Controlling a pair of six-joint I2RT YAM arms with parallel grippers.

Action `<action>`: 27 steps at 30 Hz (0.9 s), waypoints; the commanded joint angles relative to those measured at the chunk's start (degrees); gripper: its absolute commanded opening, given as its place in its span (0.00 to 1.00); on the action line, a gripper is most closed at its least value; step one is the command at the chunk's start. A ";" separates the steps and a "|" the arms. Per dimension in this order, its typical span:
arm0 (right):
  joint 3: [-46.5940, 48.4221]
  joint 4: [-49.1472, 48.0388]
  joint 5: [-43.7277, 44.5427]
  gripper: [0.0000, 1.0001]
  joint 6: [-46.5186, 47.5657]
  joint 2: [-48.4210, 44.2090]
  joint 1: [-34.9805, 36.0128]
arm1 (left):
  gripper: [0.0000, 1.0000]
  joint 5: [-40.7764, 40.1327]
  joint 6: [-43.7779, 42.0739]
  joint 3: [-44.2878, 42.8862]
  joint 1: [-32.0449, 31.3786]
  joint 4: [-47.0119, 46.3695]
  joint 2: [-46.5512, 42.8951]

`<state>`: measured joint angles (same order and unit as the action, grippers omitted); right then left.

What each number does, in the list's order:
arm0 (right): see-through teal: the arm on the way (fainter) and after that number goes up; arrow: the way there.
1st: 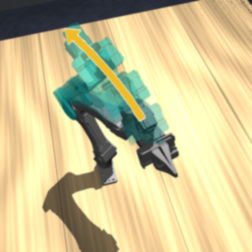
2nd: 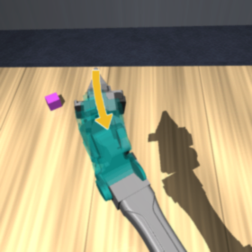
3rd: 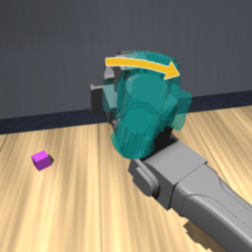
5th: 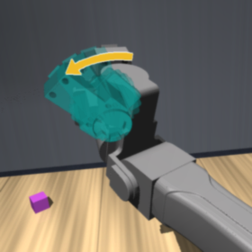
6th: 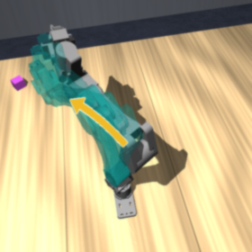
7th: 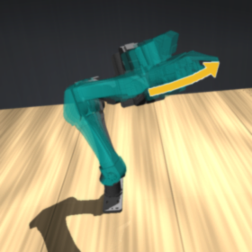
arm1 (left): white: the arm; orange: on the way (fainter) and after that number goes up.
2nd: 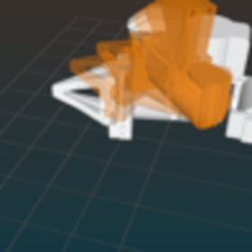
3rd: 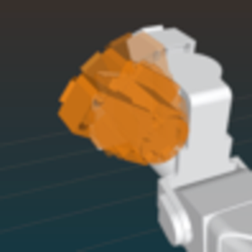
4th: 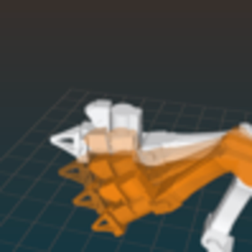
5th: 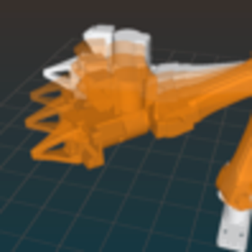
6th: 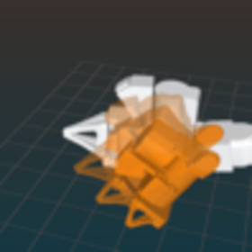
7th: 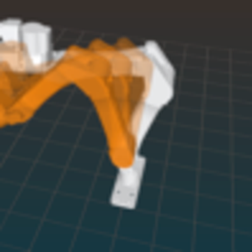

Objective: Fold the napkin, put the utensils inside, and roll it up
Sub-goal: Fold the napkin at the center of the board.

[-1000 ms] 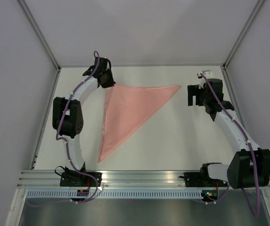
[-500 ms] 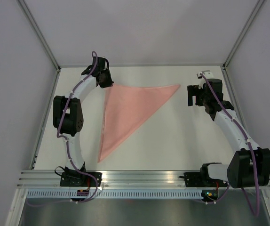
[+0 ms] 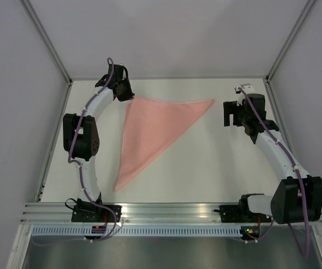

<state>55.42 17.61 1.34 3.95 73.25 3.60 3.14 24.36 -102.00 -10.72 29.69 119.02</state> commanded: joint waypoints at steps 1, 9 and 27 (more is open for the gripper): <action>0.39 0.41 1.20 0.98 0.63 0.66 0.01 | 0.02 1.35 -2.04 -2.51 0.61 0.72 1.48; 0.57 0.41 1.12 0.98 0.80 1.10 -0.08 | 0.02 1.44 -2.12 -2.86 0.70 0.54 2.97; 0.83 1.38 -1.78 0.98 0.63 0.84 0.01 | 0.78 -17.27 4.62 11.27 1.49 -1.39 -9.66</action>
<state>55.42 17.87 0.16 4.36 74.22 3.60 -6.20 24.18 -95.42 -9.78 28.58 117.95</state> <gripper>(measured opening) 0.979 0.771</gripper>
